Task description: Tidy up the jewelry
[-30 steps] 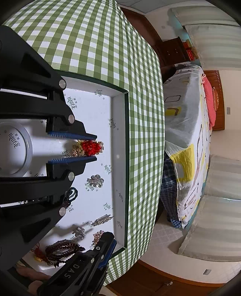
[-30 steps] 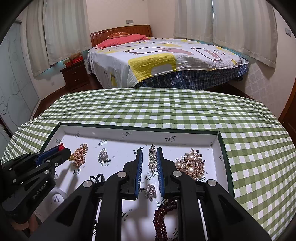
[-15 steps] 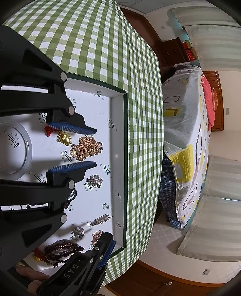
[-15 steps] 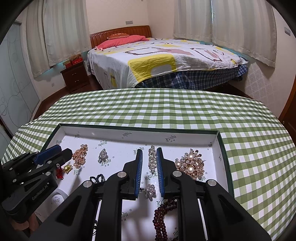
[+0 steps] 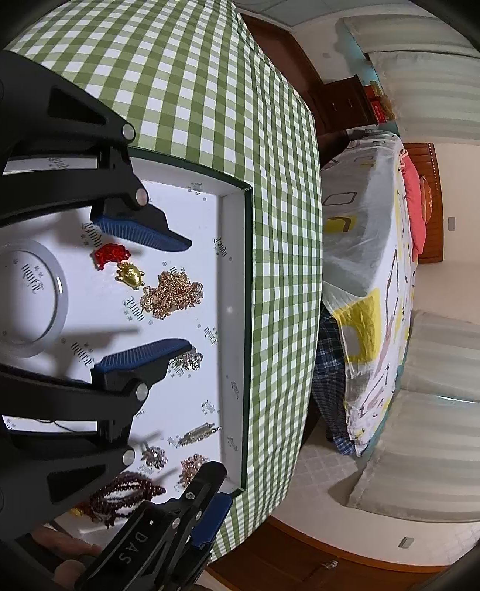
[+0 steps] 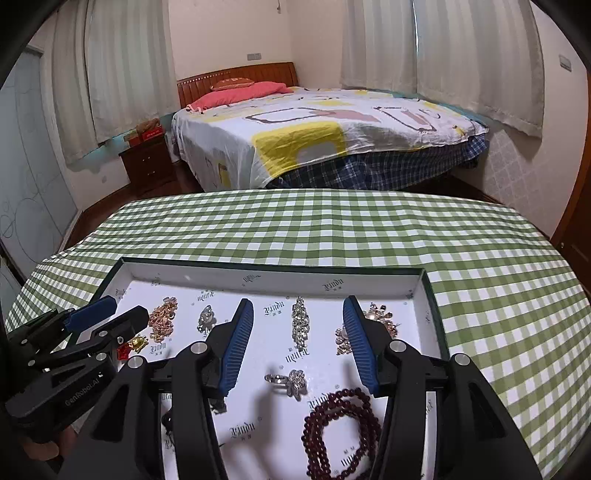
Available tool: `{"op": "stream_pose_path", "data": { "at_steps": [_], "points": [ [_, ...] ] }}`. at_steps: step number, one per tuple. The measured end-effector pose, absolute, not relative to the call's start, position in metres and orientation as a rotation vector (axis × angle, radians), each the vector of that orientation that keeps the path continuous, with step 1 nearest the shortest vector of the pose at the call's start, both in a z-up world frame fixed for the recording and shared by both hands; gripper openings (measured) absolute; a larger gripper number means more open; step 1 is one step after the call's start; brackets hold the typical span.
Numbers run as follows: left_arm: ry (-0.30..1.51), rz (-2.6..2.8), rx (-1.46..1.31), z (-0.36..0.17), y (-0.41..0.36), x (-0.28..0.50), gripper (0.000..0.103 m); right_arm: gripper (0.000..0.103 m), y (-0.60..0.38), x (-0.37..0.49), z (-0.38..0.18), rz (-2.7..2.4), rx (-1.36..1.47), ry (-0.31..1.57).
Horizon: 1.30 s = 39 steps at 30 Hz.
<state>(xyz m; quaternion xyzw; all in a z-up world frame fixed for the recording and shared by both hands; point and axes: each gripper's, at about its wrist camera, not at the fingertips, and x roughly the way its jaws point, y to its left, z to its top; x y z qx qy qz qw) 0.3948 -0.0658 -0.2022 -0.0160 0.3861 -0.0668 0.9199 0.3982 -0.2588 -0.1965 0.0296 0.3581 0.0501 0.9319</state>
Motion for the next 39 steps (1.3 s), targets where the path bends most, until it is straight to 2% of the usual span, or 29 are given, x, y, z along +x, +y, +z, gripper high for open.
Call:
{"op": "stream_pose_path", "data": {
  "at_steps": [3, 8, 13, 17, 26, 37, 39],
  "points": [
    [0.772, -0.133, -0.031, -0.192, -0.065, 0.383, 0.057, 0.052, -0.262, 0.387, -0.191, 0.102, 0.075, 0.719],
    [0.735, -0.120, -0.025, -0.171, -0.064, 0.351, 0.077, 0.062, -0.269, 0.353, -0.175, 0.090, 0.095, 0.687],
    [0.691, -0.084, -0.013, -0.145, -0.063, 0.304, 0.088, 0.069, -0.274, 0.310, -0.158, 0.072, 0.091, 0.660],
    [0.651, -0.089, -0.045, -0.118, -0.059, 0.266, 0.090, 0.073, -0.274, 0.273, -0.137, 0.064, 0.096, 0.628],
    [0.565, -0.067, -0.047, -0.068, -0.053, 0.198, 0.093, 0.076, -0.269, 0.203, -0.083, 0.083, 0.068, 0.516],
    [0.472, -0.051, -0.039, -0.030, -0.050, 0.138, 0.094, 0.077, -0.267, 0.152, -0.056, 0.106, 0.062, 0.440],
    [0.460, -0.050, -0.036, -0.026, -0.051, 0.130, 0.094, 0.080, -0.267, 0.145, -0.054, 0.107, 0.061, 0.431]
  ]
}}
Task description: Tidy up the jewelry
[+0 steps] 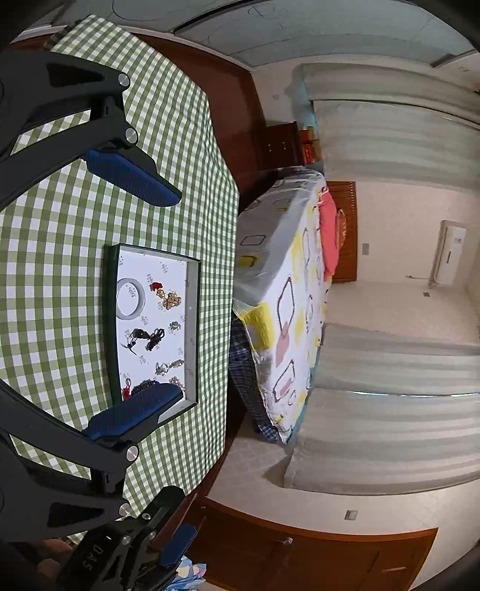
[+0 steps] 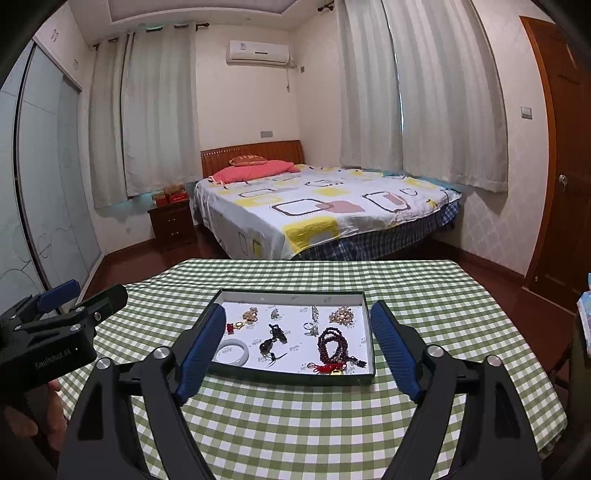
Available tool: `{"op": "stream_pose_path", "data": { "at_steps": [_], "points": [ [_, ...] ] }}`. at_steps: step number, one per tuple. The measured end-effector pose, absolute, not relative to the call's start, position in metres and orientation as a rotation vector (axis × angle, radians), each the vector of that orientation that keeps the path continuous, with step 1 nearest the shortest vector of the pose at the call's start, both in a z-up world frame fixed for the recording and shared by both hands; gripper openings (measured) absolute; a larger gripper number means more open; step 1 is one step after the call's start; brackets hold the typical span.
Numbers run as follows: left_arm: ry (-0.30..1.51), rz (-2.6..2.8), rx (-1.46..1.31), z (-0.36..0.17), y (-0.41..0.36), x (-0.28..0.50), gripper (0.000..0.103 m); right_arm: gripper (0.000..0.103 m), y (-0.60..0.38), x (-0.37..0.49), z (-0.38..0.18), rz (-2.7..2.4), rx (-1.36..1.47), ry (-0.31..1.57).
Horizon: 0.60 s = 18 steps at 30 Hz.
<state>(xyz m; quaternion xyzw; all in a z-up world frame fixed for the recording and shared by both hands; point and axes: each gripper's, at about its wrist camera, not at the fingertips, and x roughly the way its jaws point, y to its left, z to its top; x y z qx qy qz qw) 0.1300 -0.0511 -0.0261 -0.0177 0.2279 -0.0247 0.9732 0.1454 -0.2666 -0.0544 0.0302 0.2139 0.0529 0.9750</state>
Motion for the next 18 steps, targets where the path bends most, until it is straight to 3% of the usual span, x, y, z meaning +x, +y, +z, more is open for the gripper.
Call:
{"op": "stream_pose_path", "data": {
  "at_steps": [18],
  "points": [
    [0.428, -0.046, -0.056, -0.020, -0.045, 0.104, 0.094, 0.081, -0.262, 0.125, -0.050, 0.119, 0.045, 0.400]
  ]
}}
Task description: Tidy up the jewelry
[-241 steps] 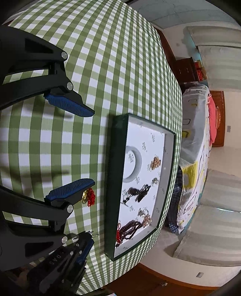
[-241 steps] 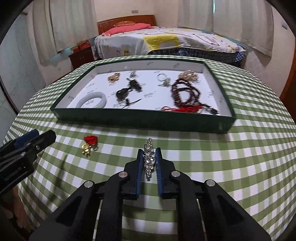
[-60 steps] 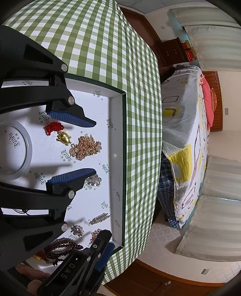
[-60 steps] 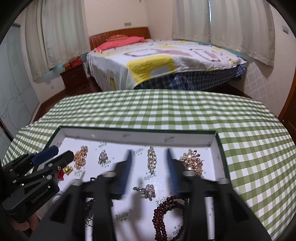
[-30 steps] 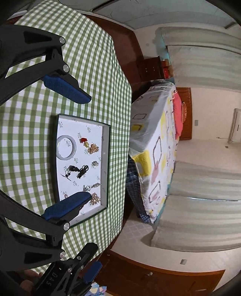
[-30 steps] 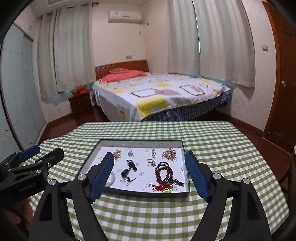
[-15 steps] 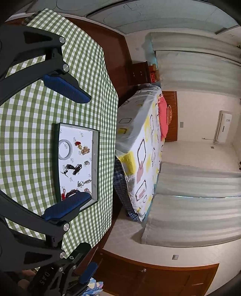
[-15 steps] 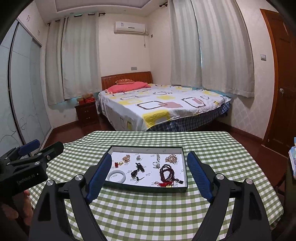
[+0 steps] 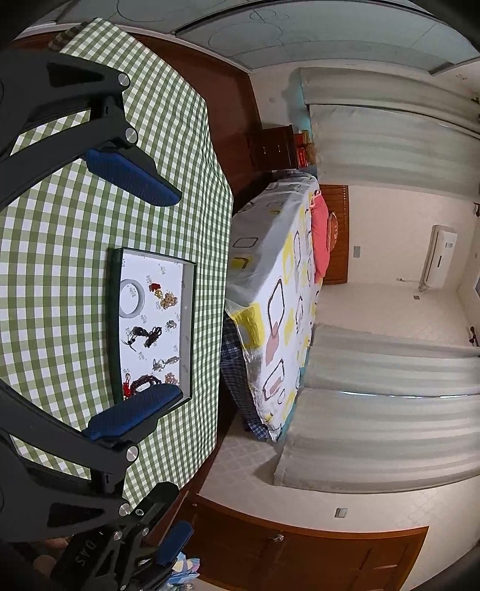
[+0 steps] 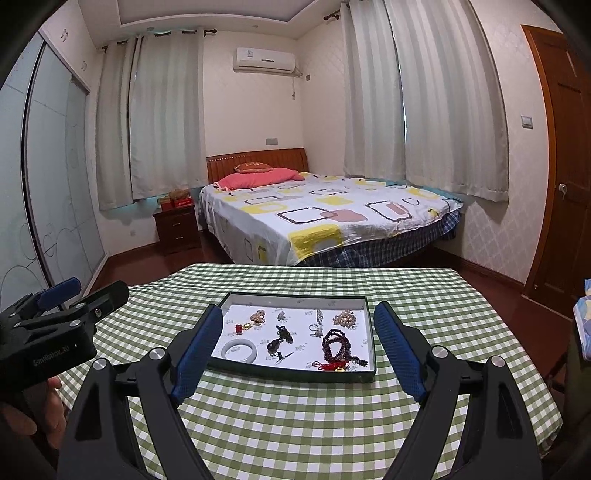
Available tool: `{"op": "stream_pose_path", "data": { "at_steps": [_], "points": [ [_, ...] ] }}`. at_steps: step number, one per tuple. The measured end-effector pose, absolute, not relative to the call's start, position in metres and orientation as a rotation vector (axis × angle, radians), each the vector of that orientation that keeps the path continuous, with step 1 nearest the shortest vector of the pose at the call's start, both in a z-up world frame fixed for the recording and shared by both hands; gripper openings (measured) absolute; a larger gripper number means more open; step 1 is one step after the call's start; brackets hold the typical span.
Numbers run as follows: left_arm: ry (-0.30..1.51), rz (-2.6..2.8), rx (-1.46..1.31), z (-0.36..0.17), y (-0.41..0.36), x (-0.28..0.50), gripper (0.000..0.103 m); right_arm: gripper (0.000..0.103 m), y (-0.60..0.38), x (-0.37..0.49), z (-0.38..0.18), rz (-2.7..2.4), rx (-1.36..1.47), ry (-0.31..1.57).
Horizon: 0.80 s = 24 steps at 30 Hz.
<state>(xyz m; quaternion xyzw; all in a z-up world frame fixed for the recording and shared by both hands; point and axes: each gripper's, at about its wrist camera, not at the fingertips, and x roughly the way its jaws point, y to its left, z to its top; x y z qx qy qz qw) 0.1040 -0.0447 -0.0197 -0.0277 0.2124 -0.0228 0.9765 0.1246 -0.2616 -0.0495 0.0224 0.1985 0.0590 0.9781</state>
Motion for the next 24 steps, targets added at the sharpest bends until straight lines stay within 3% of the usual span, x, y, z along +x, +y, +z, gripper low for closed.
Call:
{"op": "stream_pose_path", "data": {
  "at_steps": [24],
  "points": [
    [0.433, -0.034, -0.081, -0.024, -0.034, 0.101, 0.094, 0.081, -0.259, 0.122, -0.049, 0.123, 0.040, 0.400]
  ]
}}
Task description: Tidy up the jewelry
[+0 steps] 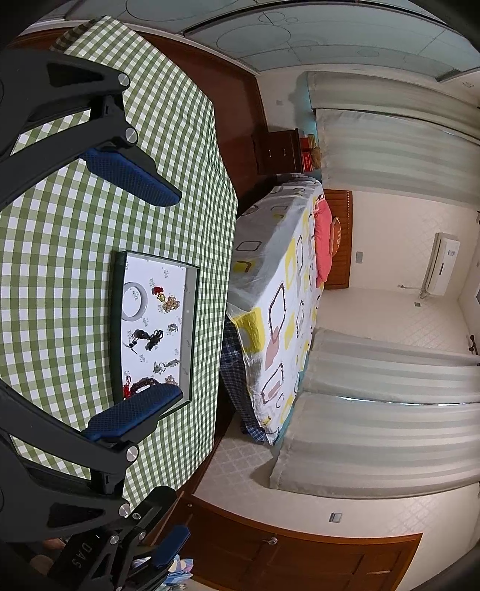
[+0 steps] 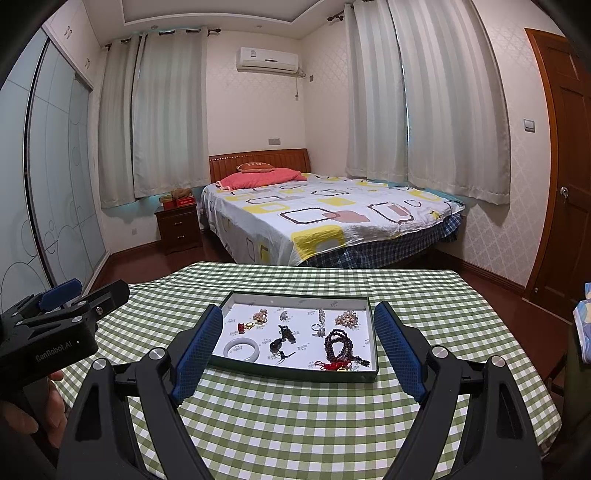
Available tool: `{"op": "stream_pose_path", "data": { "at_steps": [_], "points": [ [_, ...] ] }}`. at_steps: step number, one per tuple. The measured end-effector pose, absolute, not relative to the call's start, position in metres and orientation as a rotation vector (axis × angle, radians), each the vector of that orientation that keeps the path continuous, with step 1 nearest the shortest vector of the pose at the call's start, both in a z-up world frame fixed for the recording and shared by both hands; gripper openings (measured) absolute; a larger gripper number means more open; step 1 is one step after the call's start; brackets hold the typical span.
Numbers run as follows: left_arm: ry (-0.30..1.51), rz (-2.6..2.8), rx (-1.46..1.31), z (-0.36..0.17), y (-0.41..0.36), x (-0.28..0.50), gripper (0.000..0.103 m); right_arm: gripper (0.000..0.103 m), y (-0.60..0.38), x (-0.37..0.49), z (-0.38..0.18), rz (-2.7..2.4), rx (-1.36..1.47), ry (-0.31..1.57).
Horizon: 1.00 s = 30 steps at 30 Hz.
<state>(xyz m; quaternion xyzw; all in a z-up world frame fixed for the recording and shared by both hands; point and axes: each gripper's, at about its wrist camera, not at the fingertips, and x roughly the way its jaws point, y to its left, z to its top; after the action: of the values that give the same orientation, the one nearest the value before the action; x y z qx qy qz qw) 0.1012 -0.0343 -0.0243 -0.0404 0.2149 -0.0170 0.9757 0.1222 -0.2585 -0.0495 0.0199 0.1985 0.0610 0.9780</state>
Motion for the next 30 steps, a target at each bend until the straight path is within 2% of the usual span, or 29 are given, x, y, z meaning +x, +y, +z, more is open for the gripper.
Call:
{"op": "stream_pose_path", "data": {
  "at_steps": [23, 26, 30],
  "points": [
    [0.434, -0.031, -0.075, -0.024, -0.032, 0.099, 0.095, 0.081, -0.257, 0.122, -0.049, 0.123, 0.037, 0.403],
    [0.429, -0.031, -0.096, -0.023, -0.027, 0.099, 0.099, 0.081, -0.255, 0.122, -0.050, 0.123, 0.038, 0.405],
    [0.432, -0.034, -0.117, -0.025, -0.023, 0.100, 0.099, 0.081, -0.254, 0.121, -0.050, 0.125, 0.036, 0.408]
  ]
}}
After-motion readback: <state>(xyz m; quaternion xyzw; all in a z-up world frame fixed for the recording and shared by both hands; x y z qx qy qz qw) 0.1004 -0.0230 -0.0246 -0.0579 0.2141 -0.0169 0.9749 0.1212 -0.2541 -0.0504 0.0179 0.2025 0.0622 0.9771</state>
